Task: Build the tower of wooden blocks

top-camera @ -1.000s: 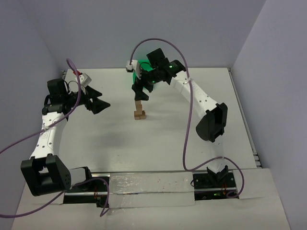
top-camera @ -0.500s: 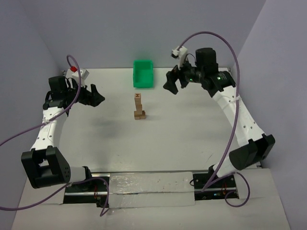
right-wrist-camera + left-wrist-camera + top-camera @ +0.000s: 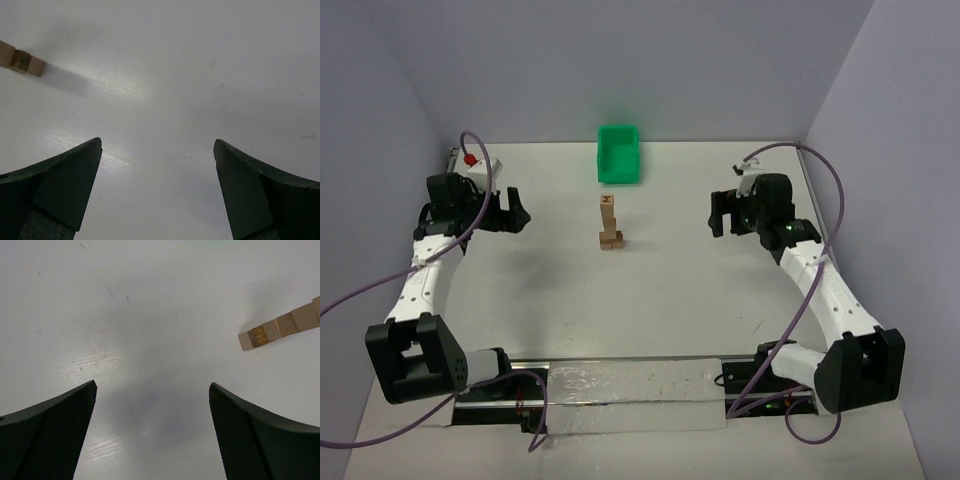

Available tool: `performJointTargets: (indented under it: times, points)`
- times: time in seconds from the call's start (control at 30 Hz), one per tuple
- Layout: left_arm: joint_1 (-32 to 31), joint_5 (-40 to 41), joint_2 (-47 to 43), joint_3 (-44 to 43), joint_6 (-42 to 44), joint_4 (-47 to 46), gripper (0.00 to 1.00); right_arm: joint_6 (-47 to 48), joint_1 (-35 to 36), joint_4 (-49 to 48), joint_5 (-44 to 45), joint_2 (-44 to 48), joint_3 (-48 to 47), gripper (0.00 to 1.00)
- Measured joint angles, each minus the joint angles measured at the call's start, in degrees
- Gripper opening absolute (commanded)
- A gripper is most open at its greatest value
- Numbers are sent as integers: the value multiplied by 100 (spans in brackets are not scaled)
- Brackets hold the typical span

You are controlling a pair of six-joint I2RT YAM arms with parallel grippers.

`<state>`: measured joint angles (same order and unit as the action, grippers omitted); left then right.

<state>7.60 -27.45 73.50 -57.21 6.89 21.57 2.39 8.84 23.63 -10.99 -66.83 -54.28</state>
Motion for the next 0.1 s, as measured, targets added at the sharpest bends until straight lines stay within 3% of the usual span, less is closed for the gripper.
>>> performJointTargets:
  times: [0.1]
  points:
    - [0,191,-134,195,-74,-22,99,-87,-50,-225,207,131,7,100]
